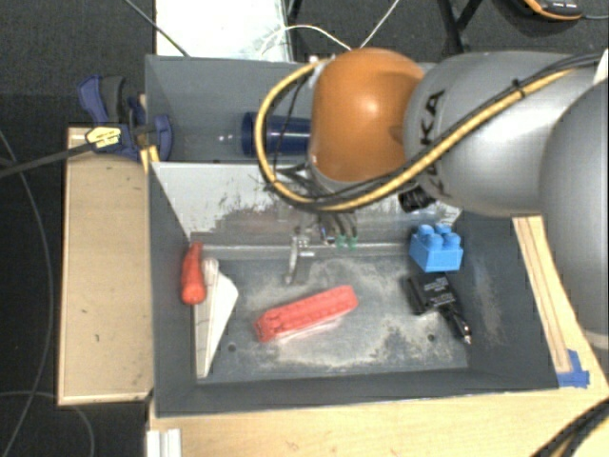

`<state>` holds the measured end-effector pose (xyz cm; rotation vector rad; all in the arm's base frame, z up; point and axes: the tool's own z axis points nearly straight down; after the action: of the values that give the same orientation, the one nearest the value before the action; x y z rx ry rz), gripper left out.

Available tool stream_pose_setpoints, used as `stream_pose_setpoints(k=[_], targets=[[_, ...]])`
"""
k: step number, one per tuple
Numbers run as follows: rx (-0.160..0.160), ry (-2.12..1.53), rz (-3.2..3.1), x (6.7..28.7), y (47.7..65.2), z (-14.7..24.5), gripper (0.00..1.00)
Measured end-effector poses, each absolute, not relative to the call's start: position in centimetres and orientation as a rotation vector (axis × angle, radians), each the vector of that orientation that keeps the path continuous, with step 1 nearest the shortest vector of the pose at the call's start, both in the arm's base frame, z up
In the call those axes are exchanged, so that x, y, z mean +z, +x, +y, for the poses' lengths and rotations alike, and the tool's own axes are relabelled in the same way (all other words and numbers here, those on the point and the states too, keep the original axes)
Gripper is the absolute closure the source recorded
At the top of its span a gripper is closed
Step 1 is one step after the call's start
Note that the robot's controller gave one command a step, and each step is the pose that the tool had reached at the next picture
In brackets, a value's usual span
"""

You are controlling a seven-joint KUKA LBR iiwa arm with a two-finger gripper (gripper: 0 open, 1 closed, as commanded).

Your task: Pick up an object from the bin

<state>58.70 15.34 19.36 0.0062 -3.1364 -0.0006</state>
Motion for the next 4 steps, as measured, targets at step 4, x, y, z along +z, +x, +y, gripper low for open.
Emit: stream_pose_setpoints(k=[4], targets=[[-0.003,0.616,-3.079,10.0,52.4,8.5,0.00]])
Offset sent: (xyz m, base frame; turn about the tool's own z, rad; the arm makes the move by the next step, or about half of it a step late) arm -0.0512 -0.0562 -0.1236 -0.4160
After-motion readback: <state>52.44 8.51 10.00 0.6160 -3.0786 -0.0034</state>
